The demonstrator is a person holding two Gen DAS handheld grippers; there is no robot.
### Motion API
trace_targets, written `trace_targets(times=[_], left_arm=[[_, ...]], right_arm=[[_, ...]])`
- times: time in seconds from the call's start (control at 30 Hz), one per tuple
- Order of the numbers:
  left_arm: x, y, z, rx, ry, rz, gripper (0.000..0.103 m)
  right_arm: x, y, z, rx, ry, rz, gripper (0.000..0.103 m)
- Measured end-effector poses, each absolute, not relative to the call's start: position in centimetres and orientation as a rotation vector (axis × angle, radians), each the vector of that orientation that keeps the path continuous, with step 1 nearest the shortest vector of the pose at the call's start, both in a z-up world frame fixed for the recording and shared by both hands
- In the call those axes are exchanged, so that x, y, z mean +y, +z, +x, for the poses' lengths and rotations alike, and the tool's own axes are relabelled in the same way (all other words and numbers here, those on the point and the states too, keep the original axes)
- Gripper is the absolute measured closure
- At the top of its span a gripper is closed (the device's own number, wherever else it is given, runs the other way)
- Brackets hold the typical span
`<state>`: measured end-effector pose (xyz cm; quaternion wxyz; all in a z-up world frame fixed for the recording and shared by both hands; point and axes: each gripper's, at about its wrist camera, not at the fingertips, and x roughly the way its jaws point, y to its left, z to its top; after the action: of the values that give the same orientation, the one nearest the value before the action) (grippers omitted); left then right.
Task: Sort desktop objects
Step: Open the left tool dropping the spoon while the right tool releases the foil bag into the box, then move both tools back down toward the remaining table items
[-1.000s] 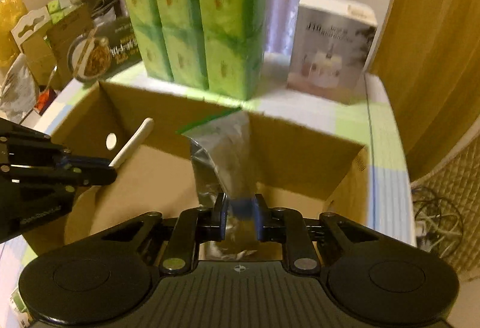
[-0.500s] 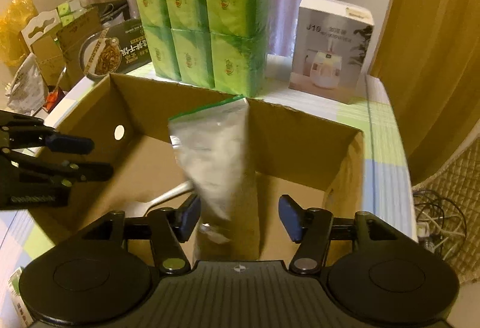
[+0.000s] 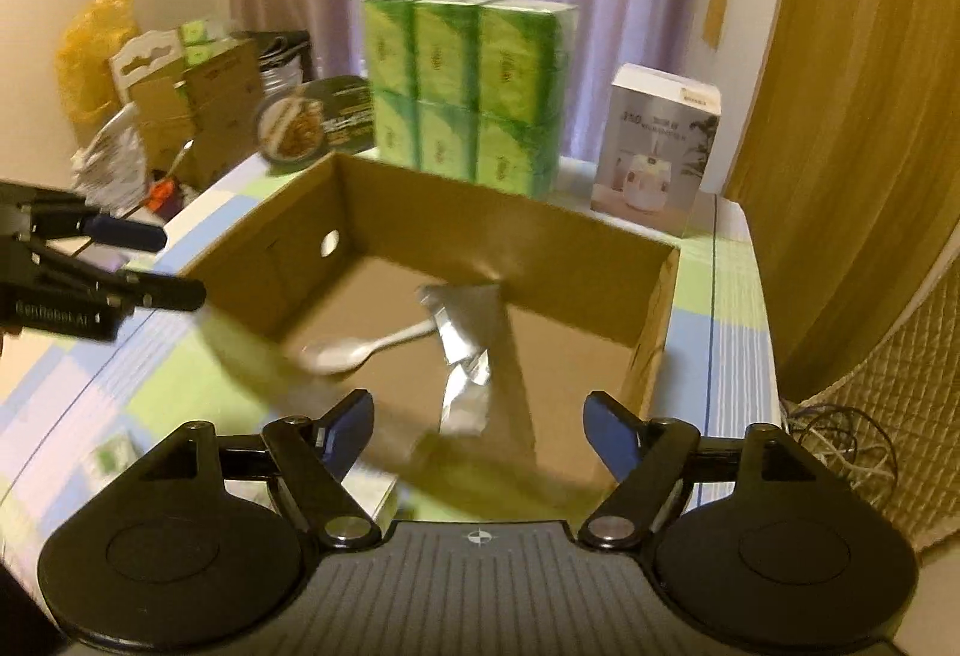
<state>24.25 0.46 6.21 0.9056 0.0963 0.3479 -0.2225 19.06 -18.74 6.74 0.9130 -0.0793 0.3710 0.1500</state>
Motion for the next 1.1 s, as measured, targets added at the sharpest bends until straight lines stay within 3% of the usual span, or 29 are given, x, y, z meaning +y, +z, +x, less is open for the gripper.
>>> trace_targets(times=[0.2, 0.5, 1.1], left_arm=[[3.4, 5.4, 18.3, 0.716, -0.435, 0.206, 0.021], [7.9, 1.5, 11.7, 0.791, -0.352, 0.157, 0.005], [9.6, -5.1, 12.7, 0.987, -0.475, 0.191, 0.001]], right_arm=[[-18.3, 4.9, 13.7, 0.806, 0.318, -0.119, 0.027], [-17.1, 0.8, 8.9, 0.881, 0.278, 0.001, 0.026], [-14.1, -4.5, 8.2, 0.956, 0.335, -0.025, 0.025]])
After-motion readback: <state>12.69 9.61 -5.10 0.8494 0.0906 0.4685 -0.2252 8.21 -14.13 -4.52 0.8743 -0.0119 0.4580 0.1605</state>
